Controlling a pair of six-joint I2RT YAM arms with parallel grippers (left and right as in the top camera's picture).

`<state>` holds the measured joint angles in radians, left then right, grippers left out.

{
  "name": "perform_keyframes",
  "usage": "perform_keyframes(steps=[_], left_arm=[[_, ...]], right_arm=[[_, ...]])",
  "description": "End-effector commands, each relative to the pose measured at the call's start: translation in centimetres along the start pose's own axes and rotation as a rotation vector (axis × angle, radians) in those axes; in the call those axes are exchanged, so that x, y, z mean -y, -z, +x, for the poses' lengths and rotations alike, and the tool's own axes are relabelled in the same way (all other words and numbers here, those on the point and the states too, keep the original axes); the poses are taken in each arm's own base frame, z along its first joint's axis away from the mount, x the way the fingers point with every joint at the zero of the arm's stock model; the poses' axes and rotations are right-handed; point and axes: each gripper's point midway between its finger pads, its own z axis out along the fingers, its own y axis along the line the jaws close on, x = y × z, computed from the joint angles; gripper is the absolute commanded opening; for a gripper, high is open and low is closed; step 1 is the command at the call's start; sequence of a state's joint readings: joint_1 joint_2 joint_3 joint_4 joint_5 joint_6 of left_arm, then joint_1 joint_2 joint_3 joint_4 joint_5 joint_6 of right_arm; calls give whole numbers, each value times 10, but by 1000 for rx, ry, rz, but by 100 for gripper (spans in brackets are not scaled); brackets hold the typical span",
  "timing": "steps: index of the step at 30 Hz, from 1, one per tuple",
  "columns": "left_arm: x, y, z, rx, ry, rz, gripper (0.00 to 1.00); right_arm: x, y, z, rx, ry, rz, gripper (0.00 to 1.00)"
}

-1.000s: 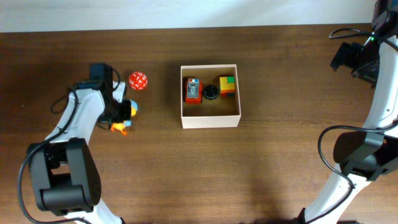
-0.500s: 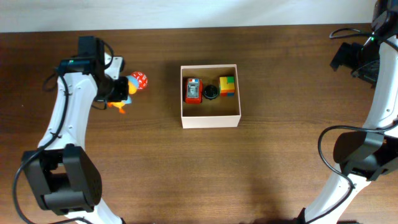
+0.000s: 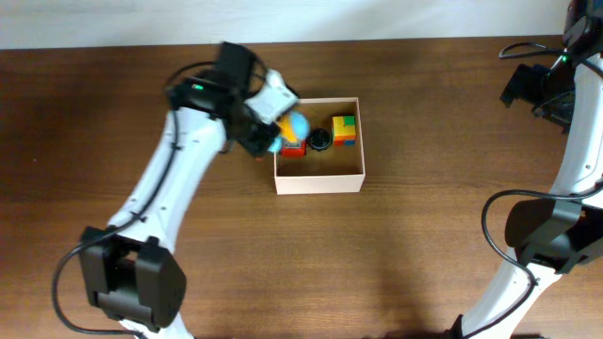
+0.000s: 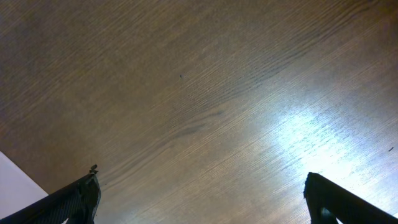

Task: Pack container
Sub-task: 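Carry the duck over the box and lower it inside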

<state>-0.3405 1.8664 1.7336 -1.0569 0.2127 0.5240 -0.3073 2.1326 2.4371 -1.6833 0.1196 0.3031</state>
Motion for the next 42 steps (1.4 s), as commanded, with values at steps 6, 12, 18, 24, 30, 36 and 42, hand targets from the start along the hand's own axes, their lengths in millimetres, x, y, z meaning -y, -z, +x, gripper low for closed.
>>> perform_keyframes(steps=[6,12,18,24,30,36,42], left_arm=[[28,15,-36,74,-294,-46,2],[49,10,-45,83,-339,-25,2],[59,-11,-35,33,-347,13,2],[47,-25,-24,-34,-330,-25,2],[46,-27,-20,-50,-324,-29,2],[35,-30,-10,-89,-297,-66,2],[33,-29,-9,-89,-285,-68,41]], right_arm=[[5,12,1,31,-10,4,99],[5,12,1,31,-10,4,99],[5,12,1,31,-10,4,99],[5,12,1,31,-10,4,99],[5,12,1,30,-10,4,99],[5,12,1,31,-10,4,99],[5,12,1,31,-10,4,99]])
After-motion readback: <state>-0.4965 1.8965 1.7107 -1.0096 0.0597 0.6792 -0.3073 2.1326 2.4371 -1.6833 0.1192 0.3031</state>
